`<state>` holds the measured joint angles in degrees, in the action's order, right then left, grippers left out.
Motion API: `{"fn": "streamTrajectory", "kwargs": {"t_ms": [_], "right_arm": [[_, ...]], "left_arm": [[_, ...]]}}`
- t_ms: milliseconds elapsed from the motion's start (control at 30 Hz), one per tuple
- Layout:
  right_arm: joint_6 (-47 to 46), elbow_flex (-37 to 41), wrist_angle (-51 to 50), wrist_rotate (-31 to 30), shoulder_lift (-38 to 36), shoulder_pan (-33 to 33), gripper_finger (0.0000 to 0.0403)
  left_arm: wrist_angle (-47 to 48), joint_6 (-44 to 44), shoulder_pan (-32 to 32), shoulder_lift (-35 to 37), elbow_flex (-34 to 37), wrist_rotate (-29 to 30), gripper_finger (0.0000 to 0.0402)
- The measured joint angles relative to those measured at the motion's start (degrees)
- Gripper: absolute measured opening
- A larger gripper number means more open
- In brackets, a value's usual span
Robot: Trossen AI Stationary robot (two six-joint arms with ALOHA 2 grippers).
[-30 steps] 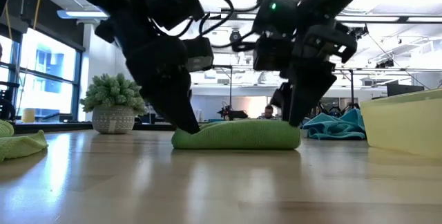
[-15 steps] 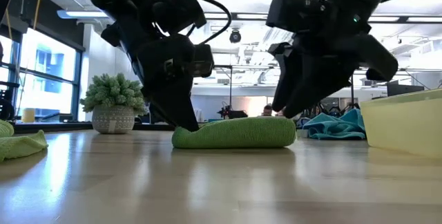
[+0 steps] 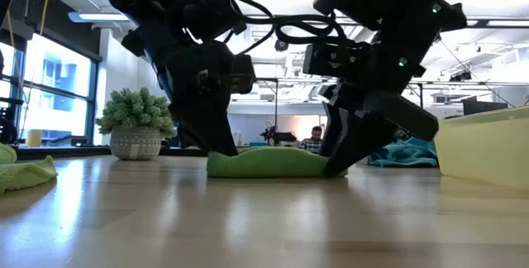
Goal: Roll microfiber towels into tight, uniform cylinder then place into a basket
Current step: Roll the green cloth
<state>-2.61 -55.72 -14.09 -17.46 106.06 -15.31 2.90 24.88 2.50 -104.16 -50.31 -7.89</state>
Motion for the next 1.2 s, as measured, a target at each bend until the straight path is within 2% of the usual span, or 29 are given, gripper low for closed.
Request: {"fn": "streamTrajectory", "kwargs": {"t_ms": [100,367,567,733,867,1000,1200], "right_arm": [[-0.38,-0.04,0.08,1.52,0.53,0.37,0.0114],[-1.9,0.02,-0.69,5.49,0.53,1.87,0.0012],[-3.43,0.02,-0.74,15.17,0.39,5.61,0.0014],[-5.76,0.02,-0.27,25.58,0.39,9.82,0.0008],[-6.63,0.16,0.2,32.93,0.6,12.82,0.0008],[-7.34,0.32,0.78,38.98,0.77,14.98,0.0008],[-7.89,0.36,1.4,39.75,0.77,15.69,0.0009]], "left_arm": [[1.89,-2.17,0.01,1.99,0.21,0.17,0.0089],[10.11,-8.46,-0.27,9.16,0.26,2.17,0.0126],[6.96,-17.27,-5.28,11.52,0.14,7.93,0.0128],[0.52,-23.46,-10.26,10.43,0.03,16.62,0.0129],[-1.76,-22.68,-12.07,8.1,0.01,23.34,0.0129],[-1.34,-19.47,-12.15,5.24,0.03,26.26,0.0129],[-1.11,-15.06,-11.55,1.15,0.01,26.47,0.0129]]}}
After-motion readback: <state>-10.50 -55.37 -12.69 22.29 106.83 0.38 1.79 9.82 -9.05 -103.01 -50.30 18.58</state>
